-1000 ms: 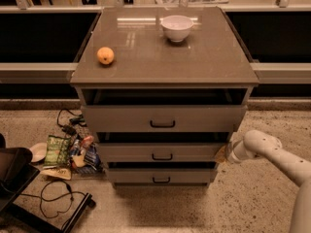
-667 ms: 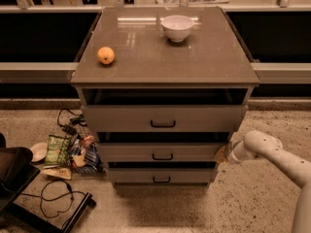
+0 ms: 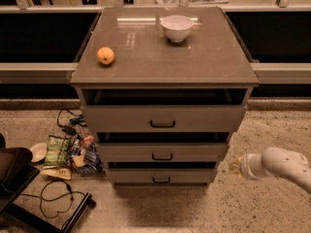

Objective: Close middle drawer

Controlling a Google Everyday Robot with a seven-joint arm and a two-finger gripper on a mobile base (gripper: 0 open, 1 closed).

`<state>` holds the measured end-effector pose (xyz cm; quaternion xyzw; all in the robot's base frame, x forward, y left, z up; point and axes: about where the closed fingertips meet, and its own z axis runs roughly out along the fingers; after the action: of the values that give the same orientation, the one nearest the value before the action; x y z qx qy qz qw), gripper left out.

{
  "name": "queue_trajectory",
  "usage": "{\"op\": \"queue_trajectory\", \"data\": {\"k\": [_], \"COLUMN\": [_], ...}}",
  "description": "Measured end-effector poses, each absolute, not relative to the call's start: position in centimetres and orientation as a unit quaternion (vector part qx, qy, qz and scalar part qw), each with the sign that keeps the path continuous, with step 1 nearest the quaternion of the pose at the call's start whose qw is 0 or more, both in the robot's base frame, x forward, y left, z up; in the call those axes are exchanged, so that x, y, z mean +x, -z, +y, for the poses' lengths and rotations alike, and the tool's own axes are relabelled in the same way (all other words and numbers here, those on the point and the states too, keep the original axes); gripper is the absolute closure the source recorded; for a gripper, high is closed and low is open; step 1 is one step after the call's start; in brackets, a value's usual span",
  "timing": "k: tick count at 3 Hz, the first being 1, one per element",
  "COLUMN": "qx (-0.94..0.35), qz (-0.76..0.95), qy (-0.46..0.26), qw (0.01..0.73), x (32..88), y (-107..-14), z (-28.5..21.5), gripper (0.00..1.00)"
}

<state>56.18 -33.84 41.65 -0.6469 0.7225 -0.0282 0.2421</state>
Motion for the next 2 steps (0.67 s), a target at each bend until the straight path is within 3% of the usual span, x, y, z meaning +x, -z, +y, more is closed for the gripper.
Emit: {"op": "queue_trajectory", "data": {"k": [2], "qx": [-0.644], "qz": [0.733], "qy": [0.144], "qw": [0.165], "x": [45.7], "y": [-52.0], "z": [-39.6], "gripper": [1.00]}}
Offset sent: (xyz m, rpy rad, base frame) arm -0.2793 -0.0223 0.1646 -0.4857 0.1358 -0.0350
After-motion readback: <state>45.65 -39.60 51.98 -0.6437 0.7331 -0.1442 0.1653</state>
